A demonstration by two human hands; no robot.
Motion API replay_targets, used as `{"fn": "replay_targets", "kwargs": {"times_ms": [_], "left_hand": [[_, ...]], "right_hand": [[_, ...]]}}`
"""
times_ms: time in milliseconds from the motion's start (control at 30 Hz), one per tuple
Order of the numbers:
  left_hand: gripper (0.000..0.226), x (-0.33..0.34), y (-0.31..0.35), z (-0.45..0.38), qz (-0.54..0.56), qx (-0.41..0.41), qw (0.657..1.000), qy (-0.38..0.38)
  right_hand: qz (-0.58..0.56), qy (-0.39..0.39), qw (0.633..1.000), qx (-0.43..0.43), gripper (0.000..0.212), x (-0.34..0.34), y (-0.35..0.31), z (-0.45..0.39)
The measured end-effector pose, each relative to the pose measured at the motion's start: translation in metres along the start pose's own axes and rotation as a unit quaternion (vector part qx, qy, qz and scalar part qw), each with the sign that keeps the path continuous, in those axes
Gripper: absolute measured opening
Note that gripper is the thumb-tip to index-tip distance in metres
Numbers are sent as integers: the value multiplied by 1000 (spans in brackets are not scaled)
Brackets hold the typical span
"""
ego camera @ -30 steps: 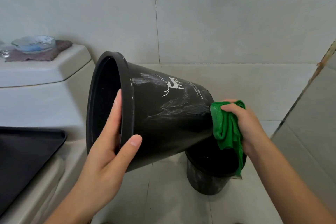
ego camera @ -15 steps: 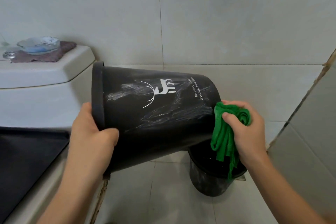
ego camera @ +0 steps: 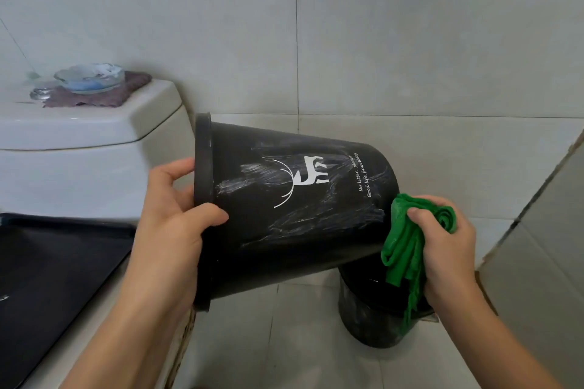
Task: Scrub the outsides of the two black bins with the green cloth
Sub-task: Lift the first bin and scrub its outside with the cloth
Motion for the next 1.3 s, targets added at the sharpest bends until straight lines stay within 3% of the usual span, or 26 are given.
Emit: {"fn": "replay_targets", "kwargs": {"times_ms": [133,200,267,433,567,700,800,933,1067,1133,1233,1300], "left_hand": [[57,2,-9,1,-32,-13,998,-43],[50,5,-11,2,-65,0,995,-74],[41,5,-13,1,-26,-5,996,-89],[56,9,-11,8,-33,-4,993,-109],[58,8,-11,11,-15,20,993,-115],[61,10,-10,15,8,46,993,-106],[58,15,-18,15,30,51,994,-95],[61,32,-28,16,22,71,993,-96],[57,31,-30,18,16,84,993,-76],[53,28,-28,20,29,77,994,-70],[50,26,-28,22,49,61,995,-62],[50,26,-30,23,56,60,994,-65]], "right_hand": [[-10,16,1000,6,29,4,1,0],[-24,27,999,20,28,4,3,0],[-12,26,999,29,27,5,7,3],[2,24,999,37,27,9,9,4],[105,14,994,1,28,9,3,2],[149,92,984,-25,20,9,-2,-2],[219,89,964,-120,21,20,-11,4],[290,-50,893,-339,28,54,-14,44],[313,-141,825,-450,33,65,-10,64],[334,-122,842,-406,34,52,-4,44],[293,-10,930,-223,26,33,-1,7],[287,35,941,-175,24,31,-1,-1]]}}
Point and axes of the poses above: each hand's wrist, its own z-axis away from the middle knuckle, its own x-axis out of the palm, y = z × x, the point moved 1 cm from there along -z, towards the middle knuckle, and after that the axes turned 11 degrees about -y, right-handed, at the moved point
